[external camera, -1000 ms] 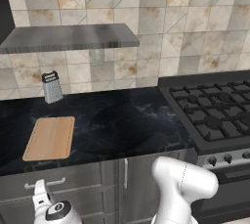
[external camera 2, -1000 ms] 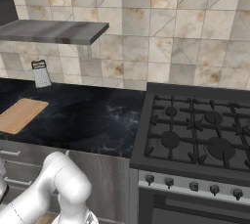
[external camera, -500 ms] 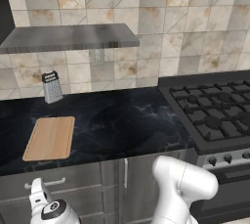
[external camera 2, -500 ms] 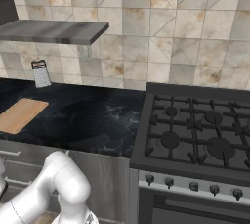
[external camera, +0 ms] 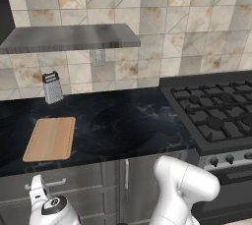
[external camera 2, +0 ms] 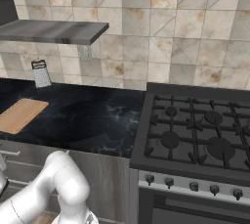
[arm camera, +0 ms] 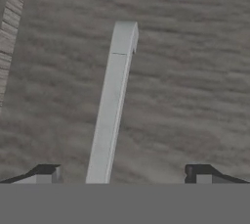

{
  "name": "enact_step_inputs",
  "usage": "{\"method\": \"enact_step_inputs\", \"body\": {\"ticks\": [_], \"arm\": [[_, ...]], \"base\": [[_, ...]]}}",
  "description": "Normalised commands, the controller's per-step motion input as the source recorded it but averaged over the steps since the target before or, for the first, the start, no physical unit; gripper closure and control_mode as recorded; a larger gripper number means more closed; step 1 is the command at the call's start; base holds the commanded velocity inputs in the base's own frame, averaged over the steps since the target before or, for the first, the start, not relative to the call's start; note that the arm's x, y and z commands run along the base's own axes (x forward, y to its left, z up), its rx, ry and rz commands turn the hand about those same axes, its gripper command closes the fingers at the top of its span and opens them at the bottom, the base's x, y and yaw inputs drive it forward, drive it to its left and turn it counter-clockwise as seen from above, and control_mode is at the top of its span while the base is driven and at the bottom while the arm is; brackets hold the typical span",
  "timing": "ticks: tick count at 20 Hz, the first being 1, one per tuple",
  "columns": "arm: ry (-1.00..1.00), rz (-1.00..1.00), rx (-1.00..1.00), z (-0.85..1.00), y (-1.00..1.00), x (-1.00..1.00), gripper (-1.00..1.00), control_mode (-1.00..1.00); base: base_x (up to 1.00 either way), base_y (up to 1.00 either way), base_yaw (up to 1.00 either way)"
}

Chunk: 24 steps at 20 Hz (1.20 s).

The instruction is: Open the drawer on the left and place the cutting tools on the cutting board.

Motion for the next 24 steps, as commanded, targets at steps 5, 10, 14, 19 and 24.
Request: {"method": "enact_step_inputs", "body": {"ticks": [5,10,14,19,24], "arm": [[0.00,0.00,0.00,-0.11,0.00,0.03,-1.00,-1.00],[0.00,0.00,0.00,-0.26,0.04,0.00,-1.00,-1.00],[-0.01,0.00,0.00,-0.35,0.03,0.00,-1.00,-1.00],[-0.03,0.00,0.00,-0.36,0.02,0.04,-1.00,-1.00],[-0.04,0.00,0.00,-0.17,0.01,0.06,-1.00,-1.00]], "base": [[0.00,0.00,0.00],[0.00,0.00,0.00],[0.00,0.00,0.00],[0.00,0.00,0.00],[0.00,0.00,0.00]]}}
